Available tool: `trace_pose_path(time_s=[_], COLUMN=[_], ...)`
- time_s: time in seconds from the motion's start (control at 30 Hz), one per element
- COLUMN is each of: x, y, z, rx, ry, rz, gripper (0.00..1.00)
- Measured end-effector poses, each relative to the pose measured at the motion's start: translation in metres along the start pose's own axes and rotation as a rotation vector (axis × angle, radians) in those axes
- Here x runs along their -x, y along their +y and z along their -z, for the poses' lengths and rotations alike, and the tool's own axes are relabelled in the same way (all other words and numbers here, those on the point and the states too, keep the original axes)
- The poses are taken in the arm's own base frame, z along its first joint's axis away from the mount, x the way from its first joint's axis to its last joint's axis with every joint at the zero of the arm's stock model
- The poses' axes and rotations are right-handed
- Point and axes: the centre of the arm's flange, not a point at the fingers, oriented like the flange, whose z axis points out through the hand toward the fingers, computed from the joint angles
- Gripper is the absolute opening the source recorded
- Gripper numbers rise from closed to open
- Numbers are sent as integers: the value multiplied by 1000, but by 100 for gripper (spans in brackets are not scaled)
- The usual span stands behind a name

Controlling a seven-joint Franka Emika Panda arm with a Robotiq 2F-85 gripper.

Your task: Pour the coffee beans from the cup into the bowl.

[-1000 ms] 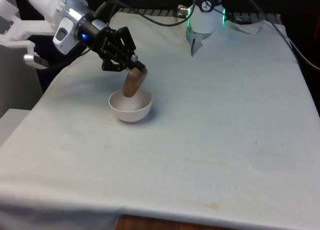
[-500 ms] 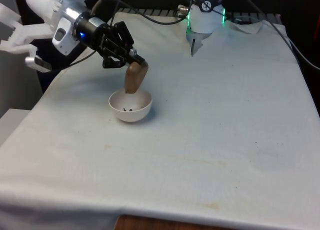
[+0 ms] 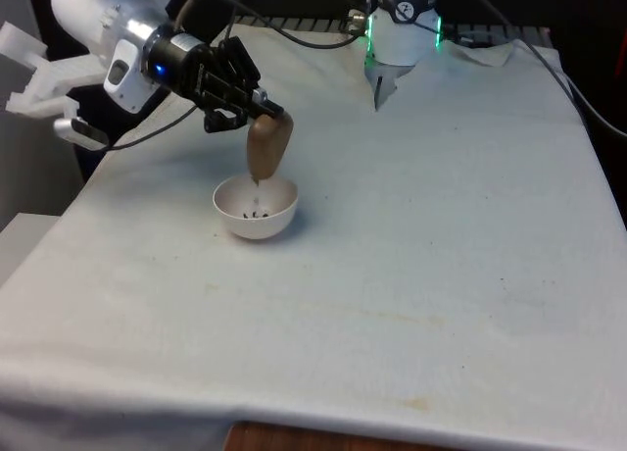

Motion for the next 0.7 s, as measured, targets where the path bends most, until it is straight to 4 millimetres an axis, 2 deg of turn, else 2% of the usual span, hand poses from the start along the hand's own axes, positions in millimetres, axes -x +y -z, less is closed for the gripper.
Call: trace_pose_path(time_s=[0.7], x=[2], y=[1], z=[8], rx=[-118], ry=[52], rz=[-40], gripper=[0])
